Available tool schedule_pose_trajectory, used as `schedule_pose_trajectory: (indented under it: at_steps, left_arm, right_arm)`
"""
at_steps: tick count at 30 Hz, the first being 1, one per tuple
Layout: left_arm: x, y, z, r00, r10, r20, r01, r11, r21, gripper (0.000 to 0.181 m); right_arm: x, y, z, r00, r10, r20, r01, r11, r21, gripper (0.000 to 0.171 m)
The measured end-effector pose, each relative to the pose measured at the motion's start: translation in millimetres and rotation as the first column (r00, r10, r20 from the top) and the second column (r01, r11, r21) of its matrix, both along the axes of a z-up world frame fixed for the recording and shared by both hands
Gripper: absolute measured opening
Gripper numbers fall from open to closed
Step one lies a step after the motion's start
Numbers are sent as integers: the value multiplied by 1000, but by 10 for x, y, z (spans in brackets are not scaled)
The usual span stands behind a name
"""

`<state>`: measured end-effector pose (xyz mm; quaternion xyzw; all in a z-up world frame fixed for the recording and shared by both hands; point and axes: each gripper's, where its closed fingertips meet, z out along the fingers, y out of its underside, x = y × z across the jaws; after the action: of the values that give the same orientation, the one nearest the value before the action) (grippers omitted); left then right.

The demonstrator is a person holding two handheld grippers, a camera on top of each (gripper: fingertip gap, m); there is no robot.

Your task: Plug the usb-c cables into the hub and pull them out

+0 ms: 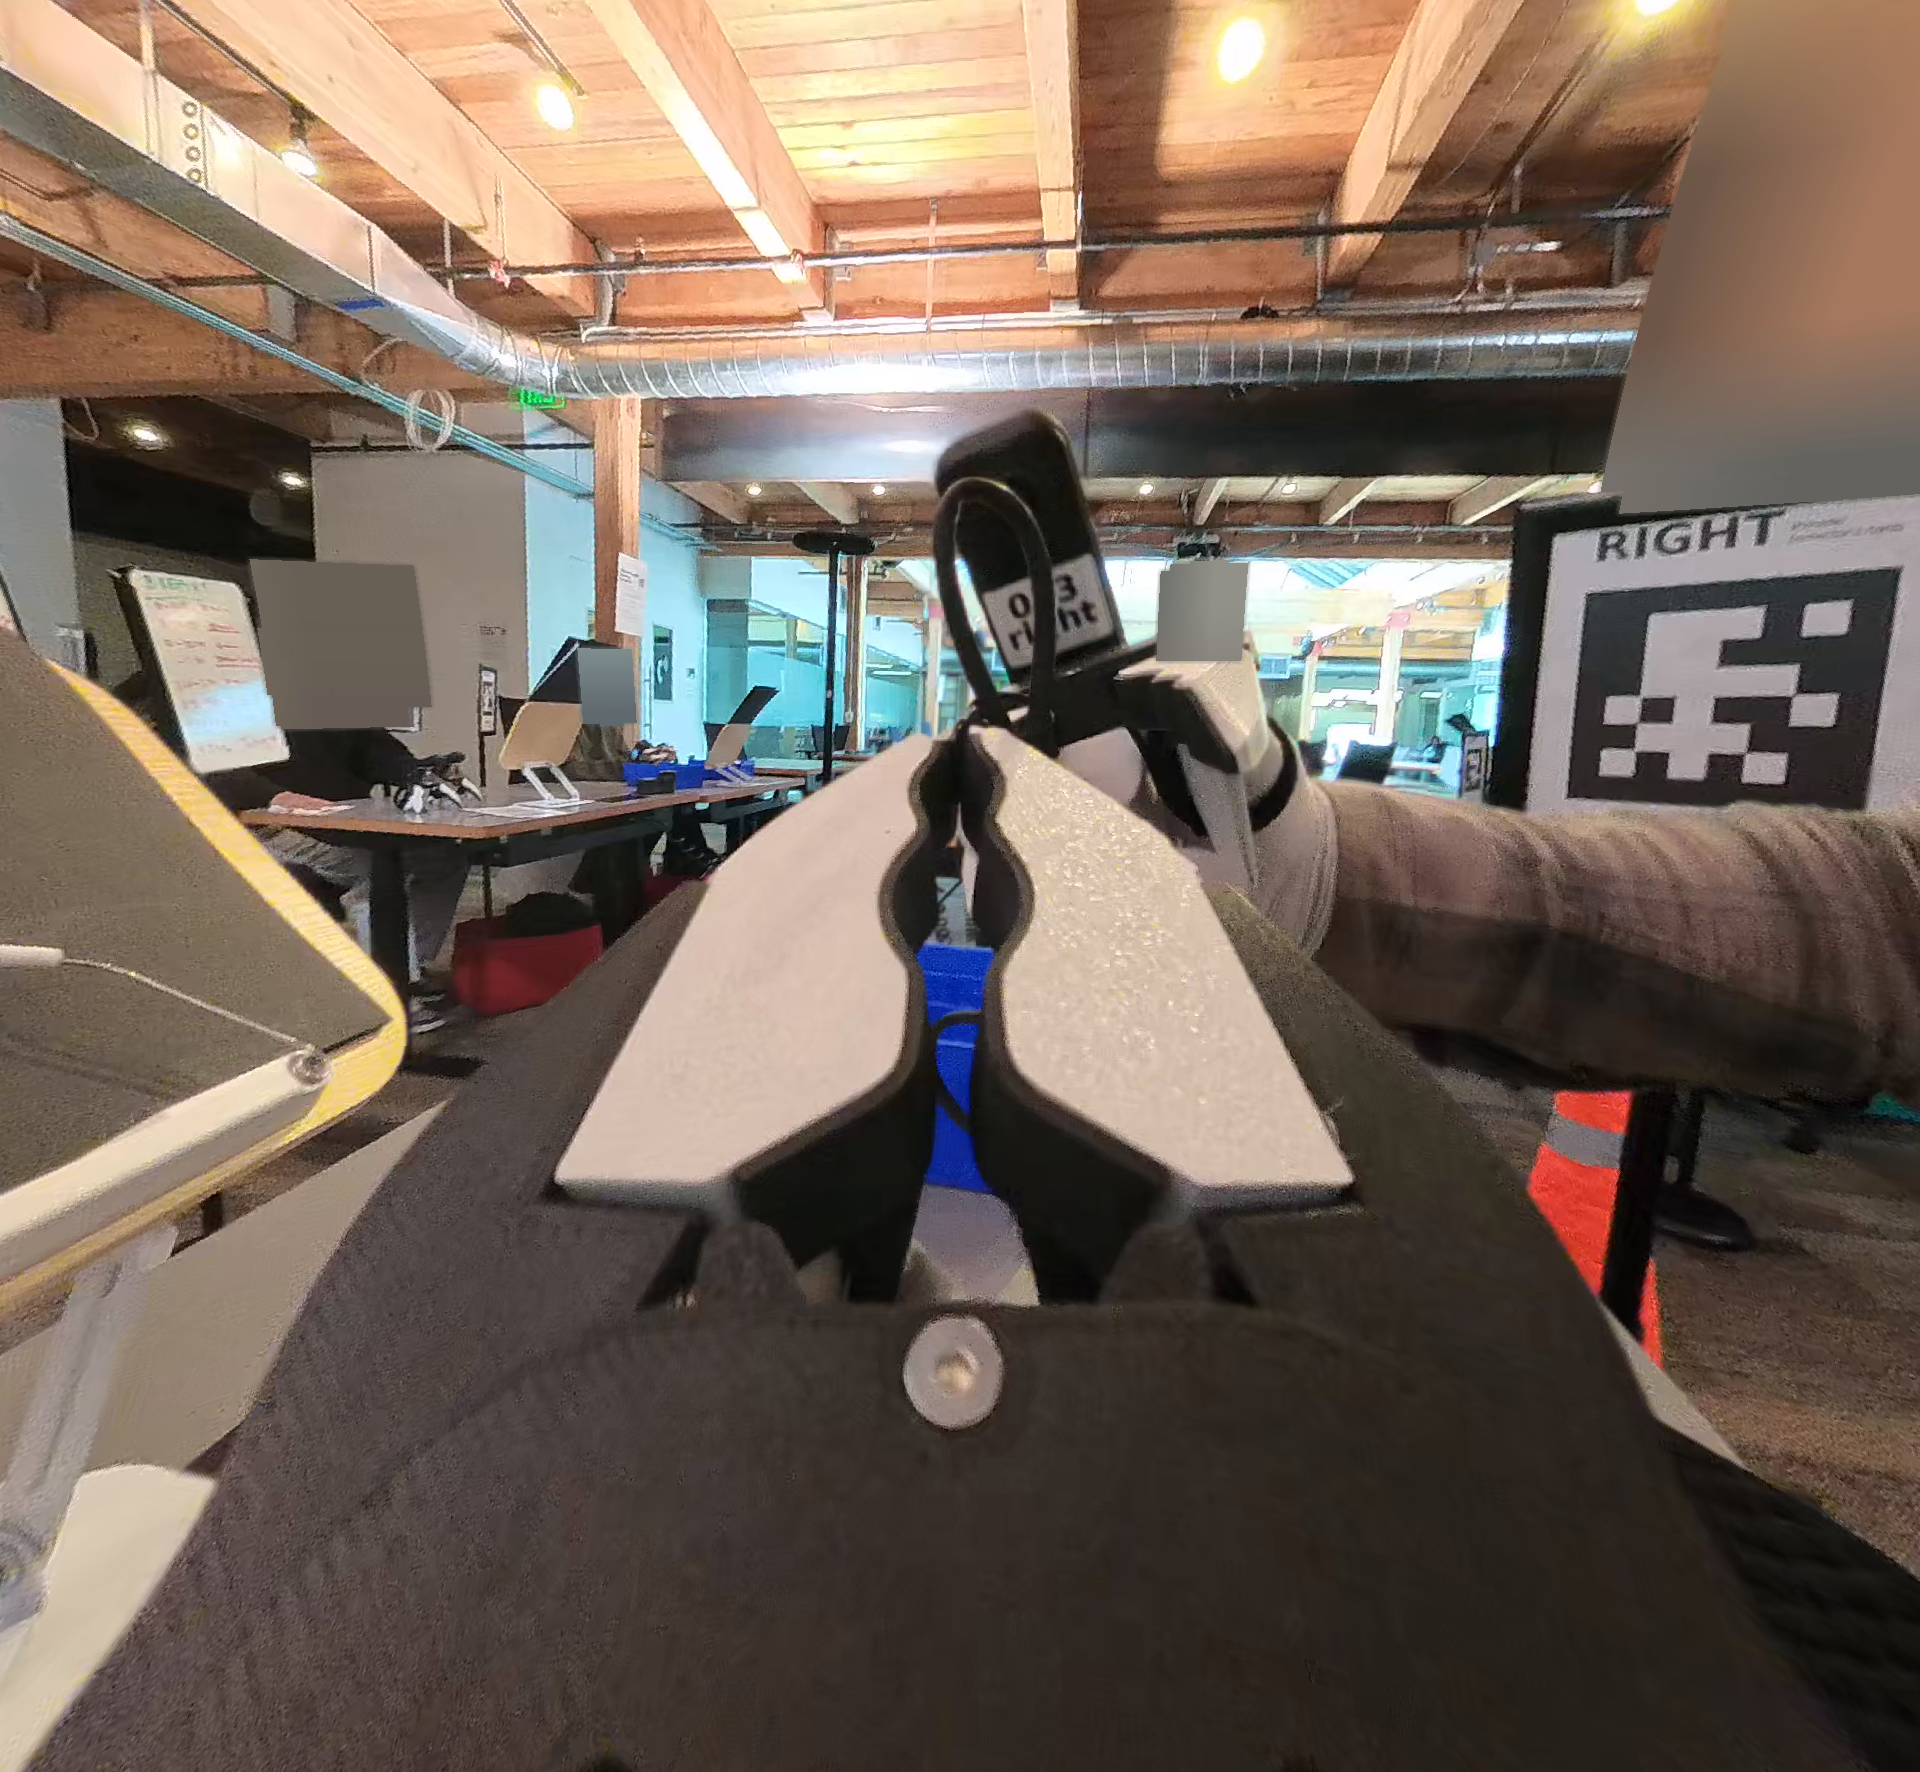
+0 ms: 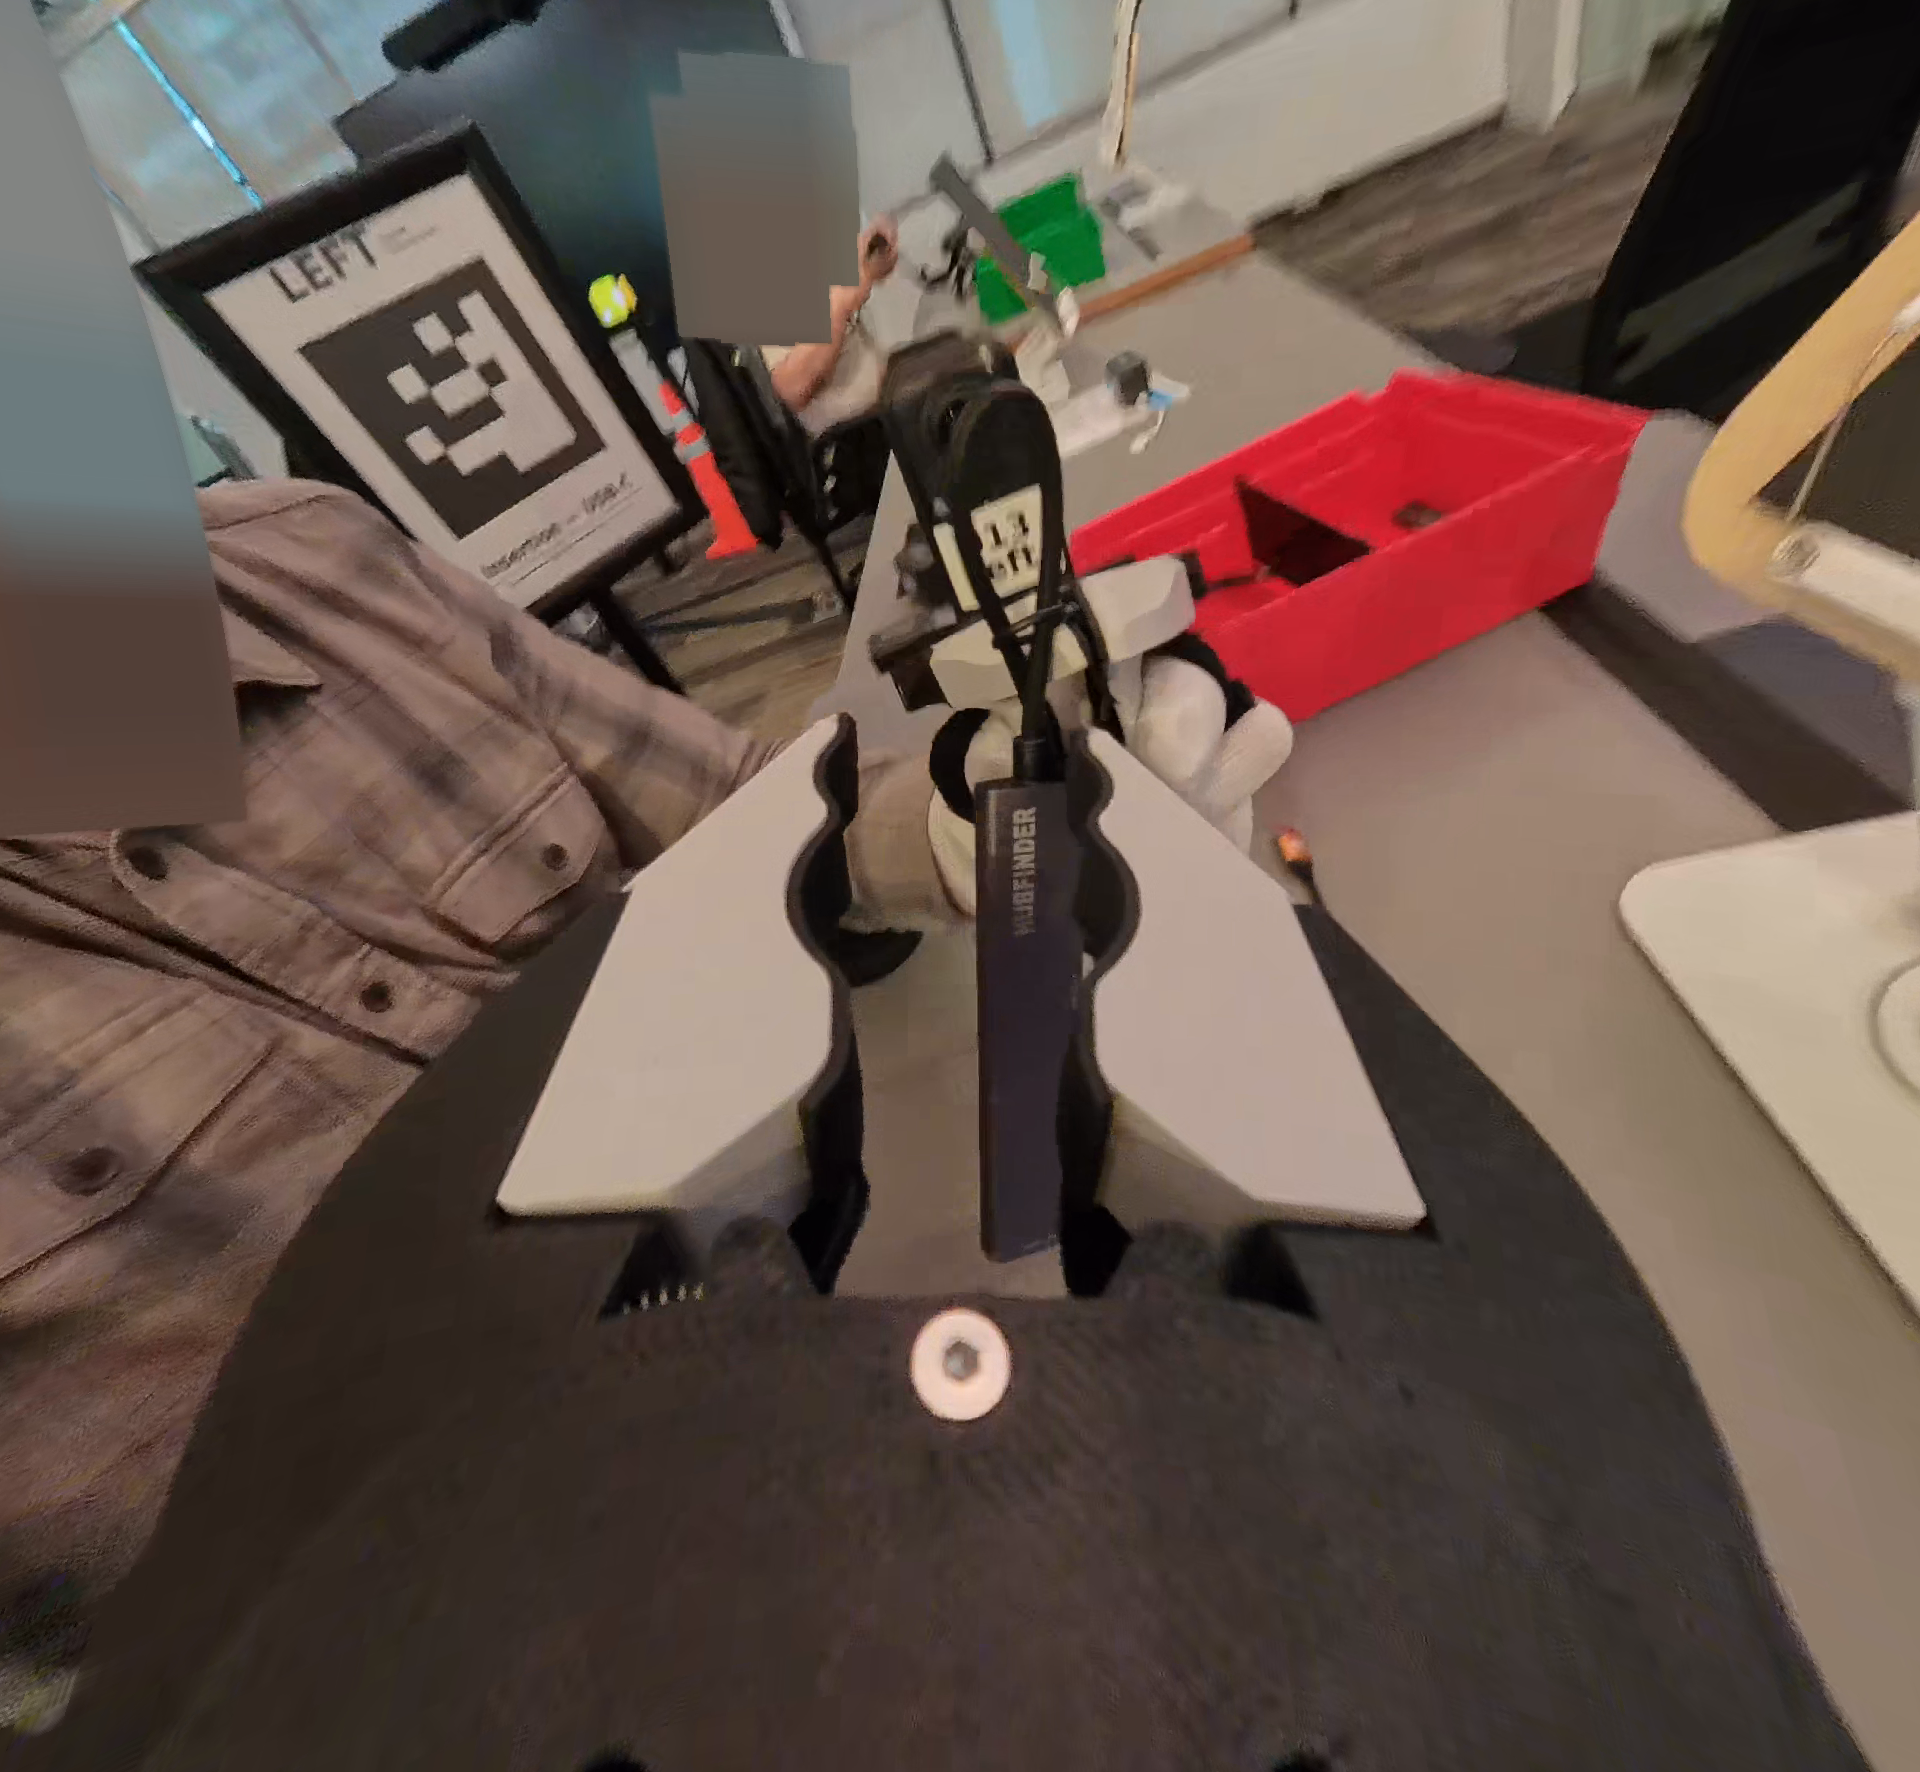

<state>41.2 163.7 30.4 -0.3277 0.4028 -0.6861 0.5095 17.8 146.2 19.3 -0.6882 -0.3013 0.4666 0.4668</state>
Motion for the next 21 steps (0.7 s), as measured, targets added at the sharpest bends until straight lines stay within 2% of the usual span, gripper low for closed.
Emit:
schedule_pose_trajectory:
  at_steps: [3,6,11,13,21]
  left_arm:
    - [-49,20,41,1000,-3,6,2,1000,26,2]
    - [-75,37,72,1000,-7,11,7,1000,21,2]
    - [-61,36,77,1000,6,0,-6,1000,23,2]
    - [-48,47,59,1000,17,-8,-17,999,28,2]
    - [41,41,-39,993,86,-77,-78,991,110,2]
  right_arm:
    - [59,-2,58,996,-78,-36,80,994,80,44]
    - [45,13,-177,993,-115,38,113,992,53,50]
    - [-212,-160,-478,993,-3,120,5,1000,-15,52]
    - [-347,-290,-470,991,74,112,-72,997,-19,46]
    - [-714,-504,-254,974,198,112,-203,978,38,60]
